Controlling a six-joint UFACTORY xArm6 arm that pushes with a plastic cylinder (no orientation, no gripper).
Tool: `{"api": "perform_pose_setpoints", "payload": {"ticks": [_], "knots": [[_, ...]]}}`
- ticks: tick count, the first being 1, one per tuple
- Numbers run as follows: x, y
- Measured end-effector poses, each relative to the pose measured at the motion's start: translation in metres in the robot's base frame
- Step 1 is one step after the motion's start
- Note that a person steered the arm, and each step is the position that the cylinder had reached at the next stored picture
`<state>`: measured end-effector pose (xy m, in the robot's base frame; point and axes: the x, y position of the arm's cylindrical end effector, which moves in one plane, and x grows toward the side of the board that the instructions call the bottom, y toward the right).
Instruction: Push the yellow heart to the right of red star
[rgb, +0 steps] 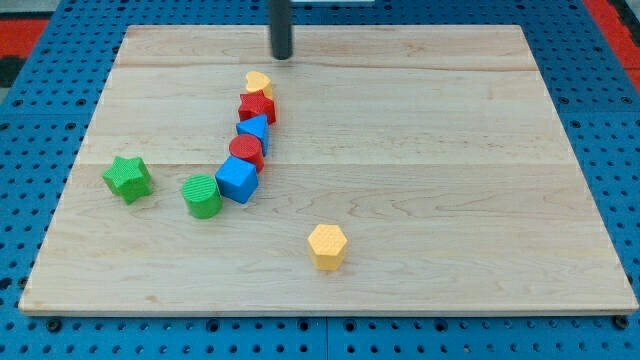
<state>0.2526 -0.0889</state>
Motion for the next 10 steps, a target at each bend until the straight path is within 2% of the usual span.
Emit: {"api": "perform_pose_setpoints", "payload": {"ticks": [1,2,3,5,6,7,8,9,10], "knots": [[0.065,-0.047],[0.105,-0.045],[0.068,-0.033],[0.054,0.092],[0.058,0.107],[0.065,0.092],[0.025,0.087],[0.055,0.083],[0.104,0.078]]}}
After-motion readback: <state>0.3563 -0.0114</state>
